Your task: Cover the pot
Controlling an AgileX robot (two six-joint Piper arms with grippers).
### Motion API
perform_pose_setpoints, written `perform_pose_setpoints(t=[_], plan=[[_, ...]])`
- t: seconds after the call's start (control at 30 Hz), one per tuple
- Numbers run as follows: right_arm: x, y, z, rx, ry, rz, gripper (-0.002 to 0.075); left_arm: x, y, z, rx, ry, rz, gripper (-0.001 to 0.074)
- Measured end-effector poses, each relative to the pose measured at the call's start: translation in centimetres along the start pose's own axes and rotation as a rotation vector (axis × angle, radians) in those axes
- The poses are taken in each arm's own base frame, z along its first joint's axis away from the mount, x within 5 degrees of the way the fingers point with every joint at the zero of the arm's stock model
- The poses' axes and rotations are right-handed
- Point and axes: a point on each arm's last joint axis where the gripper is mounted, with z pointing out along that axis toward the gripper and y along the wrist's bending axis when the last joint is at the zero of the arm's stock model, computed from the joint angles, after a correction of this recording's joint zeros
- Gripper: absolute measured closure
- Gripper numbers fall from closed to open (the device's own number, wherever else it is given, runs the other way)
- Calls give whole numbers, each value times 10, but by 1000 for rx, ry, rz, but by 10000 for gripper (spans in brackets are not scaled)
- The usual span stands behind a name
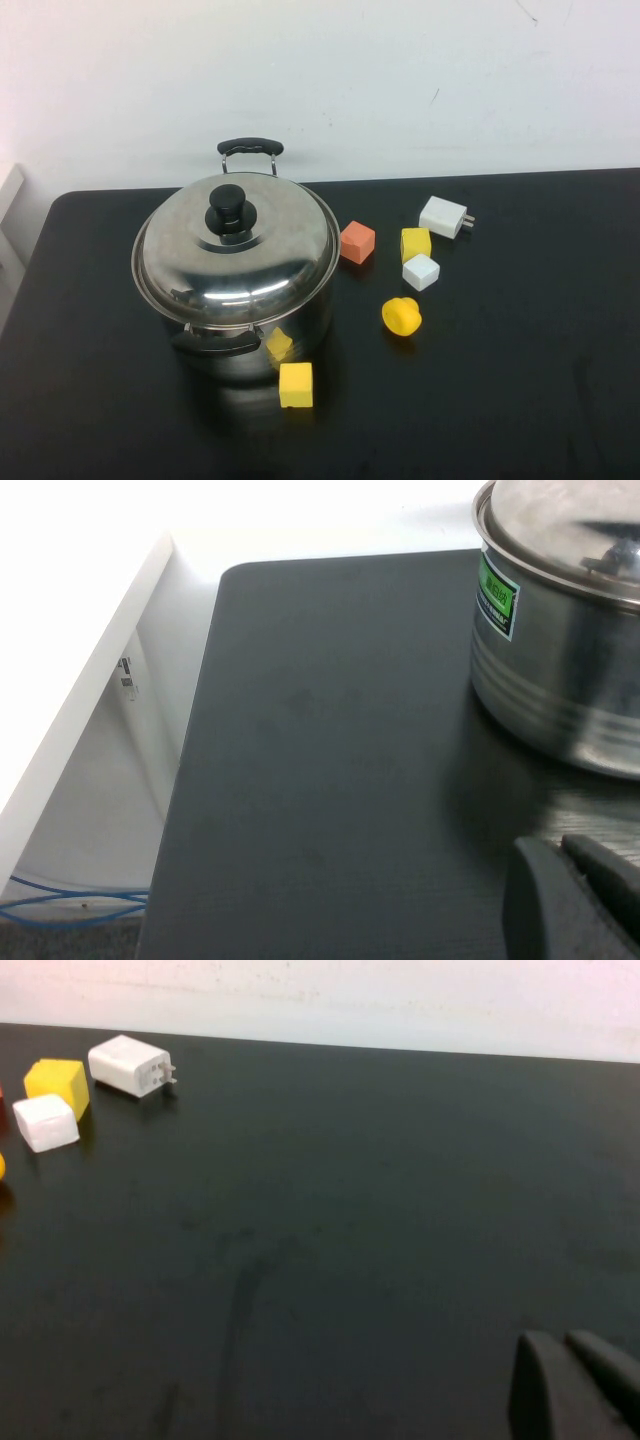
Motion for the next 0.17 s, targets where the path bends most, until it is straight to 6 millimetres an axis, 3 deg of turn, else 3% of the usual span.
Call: perform_pose_setpoints(t=[0.17], plan=[[0, 0, 0, 0, 0, 0, 728, 0, 0, 0, 0, 0, 0, 737]])
